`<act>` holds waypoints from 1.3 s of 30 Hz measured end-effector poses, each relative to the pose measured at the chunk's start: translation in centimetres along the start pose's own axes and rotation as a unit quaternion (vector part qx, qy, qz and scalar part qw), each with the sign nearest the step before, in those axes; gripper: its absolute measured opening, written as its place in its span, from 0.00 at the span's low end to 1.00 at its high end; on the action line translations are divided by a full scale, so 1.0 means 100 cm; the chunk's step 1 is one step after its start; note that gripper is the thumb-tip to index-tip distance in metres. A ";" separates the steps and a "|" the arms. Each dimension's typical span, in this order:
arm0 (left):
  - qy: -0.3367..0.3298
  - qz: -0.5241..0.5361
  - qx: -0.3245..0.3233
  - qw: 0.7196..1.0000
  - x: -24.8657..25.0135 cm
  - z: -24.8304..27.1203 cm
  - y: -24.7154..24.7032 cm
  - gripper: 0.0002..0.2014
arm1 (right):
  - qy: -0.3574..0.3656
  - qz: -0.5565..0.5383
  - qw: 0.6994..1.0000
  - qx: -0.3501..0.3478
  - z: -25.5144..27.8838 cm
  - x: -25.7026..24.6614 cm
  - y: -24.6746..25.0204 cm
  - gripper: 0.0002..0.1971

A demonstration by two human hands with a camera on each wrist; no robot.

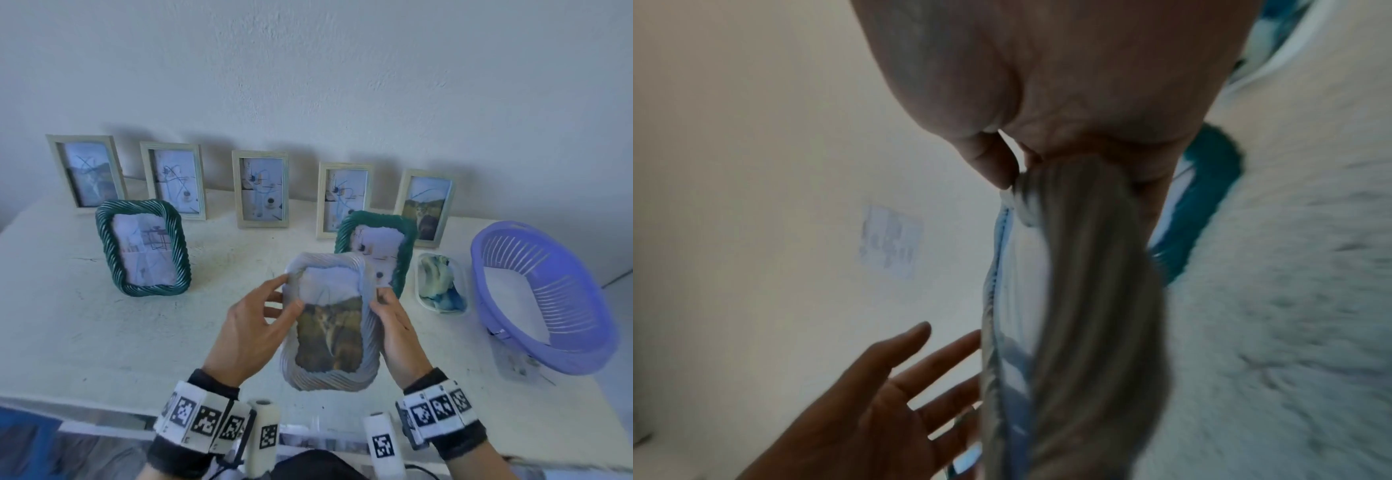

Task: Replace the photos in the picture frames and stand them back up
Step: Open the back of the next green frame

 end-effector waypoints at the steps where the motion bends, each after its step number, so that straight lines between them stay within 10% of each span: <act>1: 0.005 -0.004 -0.019 1.000 0.003 0.005 -0.011 0.32 | -0.008 -0.014 1.000 0.014 0.008 0.004 0.008 0.10; 7: 0.060 -0.020 -0.136 0.989 0.027 0.026 -0.072 0.55 | -0.023 -0.049 0.998 0.031 0.050 0.005 0.037 0.09; 15: 0.102 0.188 -0.185 0.959 0.047 0.044 -0.120 0.59 | -0.093 -0.075 0.992 0.033 0.066 0.003 0.044 0.18; 21: 0.086 0.281 -0.162 0.942 0.050 0.060 -0.118 0.39 | -0.130 -0.130 0.980 0.076 0.071 -0.001 0.057 0.17; 27: 0.111 0.326 -0.058 0.937 0.014 0.053 -0.097 0.20 | -0.035 0.074 0.987 0.138 0.069 0.005 0.077 0.08; 39: 0.109 -0.049 -0.057 0.991 -0.052 0.017 -0.100 0.04 | 0.049 0.392 0.918 0.042 0.046 0.034 0.080 0.08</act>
Point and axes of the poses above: each hand's wrist, its own z-axis away from the middle knuckle, its own y-axis out of the back of the hand, x = y × z, the point moved 2 cm from there along -z, towards the middle knuckle, and after that the axes turned 11 degrees about -z, right-handed, at the moved point
